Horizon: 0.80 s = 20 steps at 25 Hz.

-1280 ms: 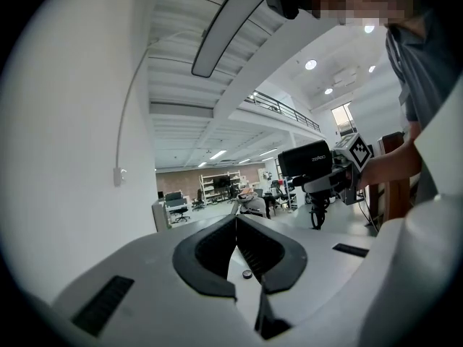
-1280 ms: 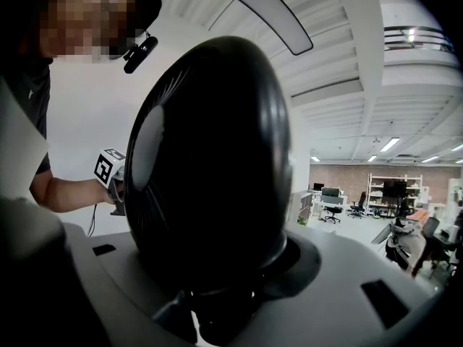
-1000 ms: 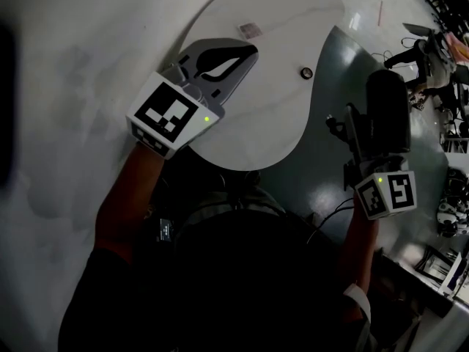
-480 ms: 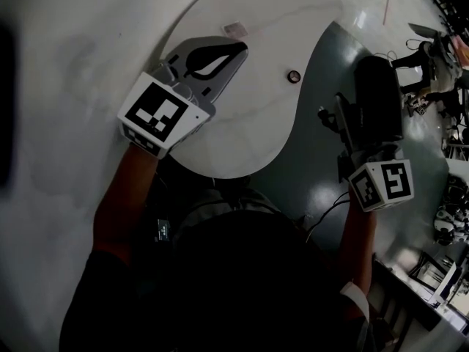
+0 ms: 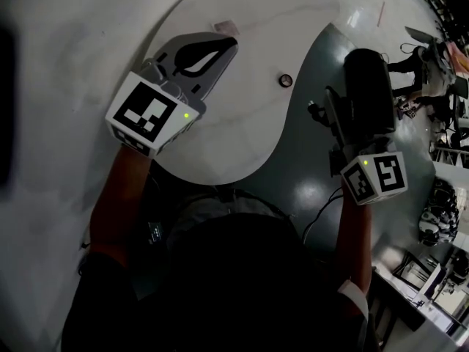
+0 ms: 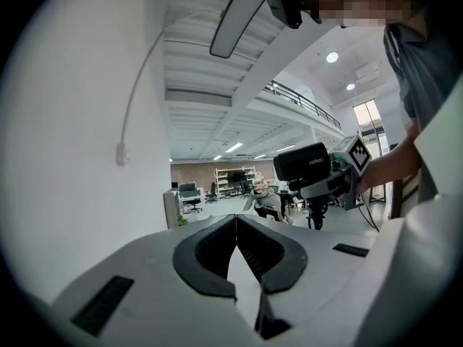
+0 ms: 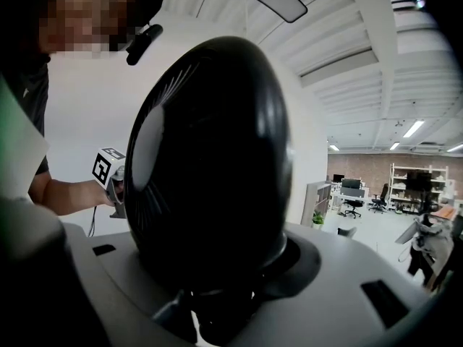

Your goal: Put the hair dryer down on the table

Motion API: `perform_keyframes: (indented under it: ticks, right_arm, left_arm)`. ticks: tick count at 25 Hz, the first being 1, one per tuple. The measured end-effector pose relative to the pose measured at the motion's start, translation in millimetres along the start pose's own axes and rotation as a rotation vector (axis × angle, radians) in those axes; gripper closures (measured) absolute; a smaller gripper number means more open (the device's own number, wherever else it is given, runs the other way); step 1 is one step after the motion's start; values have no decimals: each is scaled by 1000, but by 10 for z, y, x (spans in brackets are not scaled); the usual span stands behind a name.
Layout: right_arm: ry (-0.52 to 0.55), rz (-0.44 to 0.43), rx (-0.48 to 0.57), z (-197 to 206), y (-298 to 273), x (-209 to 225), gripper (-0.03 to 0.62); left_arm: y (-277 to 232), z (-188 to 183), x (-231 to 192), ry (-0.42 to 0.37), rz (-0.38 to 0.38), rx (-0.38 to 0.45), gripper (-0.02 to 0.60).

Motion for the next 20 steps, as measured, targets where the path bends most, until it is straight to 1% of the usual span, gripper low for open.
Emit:
perform_keyframes:
  ticks: [5, 11, 15, 20]
  right_arm:
    - [-31, 4, -17, 40, -265, -123, 370]
    - [-49, 32, -18, -53, -525, -226, 370]
    - [-39, 45, -29, 59, -820, -259, 370]
    - [-58, 53, -53, 232, -1059, -299, 370]
  left_arm:
    - [115, 120, -285, 44, -17, -28, 575]
    - [203, 18, -608, 53, 5, -18, 577]
    - [228, 199, -908, 65, 12, -8, 577]
    - [307, 374, -1063, 86, 9, -25, 576]
Point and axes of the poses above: the fingertips, and each gripper's own axes: y backward along the fingers, x to its right, z out of its underside, the point moved 9 cm from there along y, backward along the fingers, and after that the axes turned 11 degrees about x, right-handed, at the moved point
